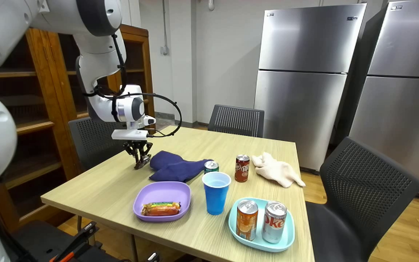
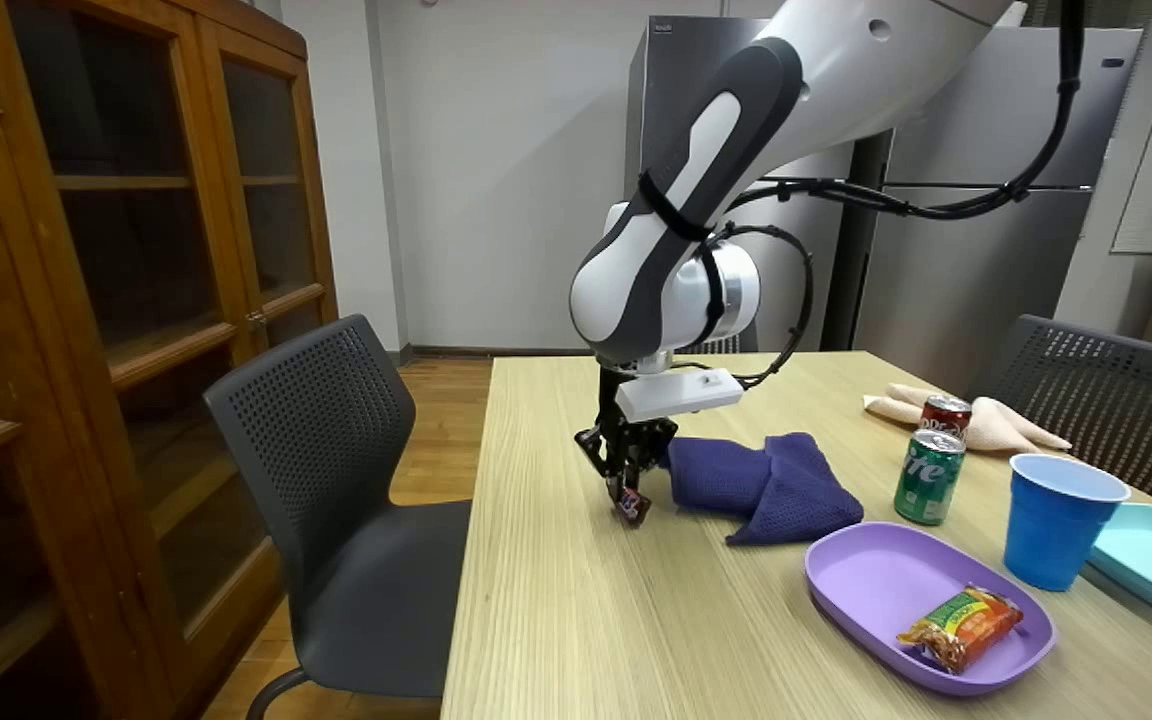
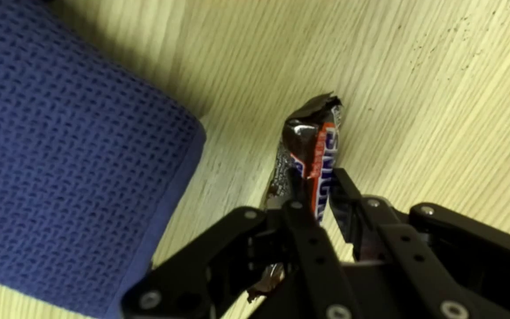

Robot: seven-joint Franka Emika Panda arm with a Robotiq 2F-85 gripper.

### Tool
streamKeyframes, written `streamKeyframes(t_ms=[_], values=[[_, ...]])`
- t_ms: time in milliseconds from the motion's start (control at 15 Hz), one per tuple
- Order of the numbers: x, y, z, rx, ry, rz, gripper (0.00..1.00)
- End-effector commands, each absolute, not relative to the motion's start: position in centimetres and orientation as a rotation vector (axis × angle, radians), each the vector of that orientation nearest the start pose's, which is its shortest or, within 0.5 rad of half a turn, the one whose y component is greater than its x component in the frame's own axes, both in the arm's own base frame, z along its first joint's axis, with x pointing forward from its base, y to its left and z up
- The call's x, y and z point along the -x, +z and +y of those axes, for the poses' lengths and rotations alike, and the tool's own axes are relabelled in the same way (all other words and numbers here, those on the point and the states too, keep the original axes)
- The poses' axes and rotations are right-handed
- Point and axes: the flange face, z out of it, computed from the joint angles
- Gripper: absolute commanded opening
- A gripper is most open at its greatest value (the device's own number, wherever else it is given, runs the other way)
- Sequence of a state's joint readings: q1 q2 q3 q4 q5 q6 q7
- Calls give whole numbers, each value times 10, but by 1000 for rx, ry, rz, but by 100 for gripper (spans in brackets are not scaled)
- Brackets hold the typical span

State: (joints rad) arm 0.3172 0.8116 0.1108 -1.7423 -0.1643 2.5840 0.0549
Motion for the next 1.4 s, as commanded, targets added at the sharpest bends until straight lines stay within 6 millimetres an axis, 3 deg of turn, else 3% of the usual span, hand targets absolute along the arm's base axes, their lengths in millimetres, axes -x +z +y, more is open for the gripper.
streamKeyframes(t_ms=[0,733,1333], values=[[-602,139,276,3066,-72,-797,4],[-582,220,273,3061,-238,-756,3],[-533,269,246,3091,-307,-652,3]])
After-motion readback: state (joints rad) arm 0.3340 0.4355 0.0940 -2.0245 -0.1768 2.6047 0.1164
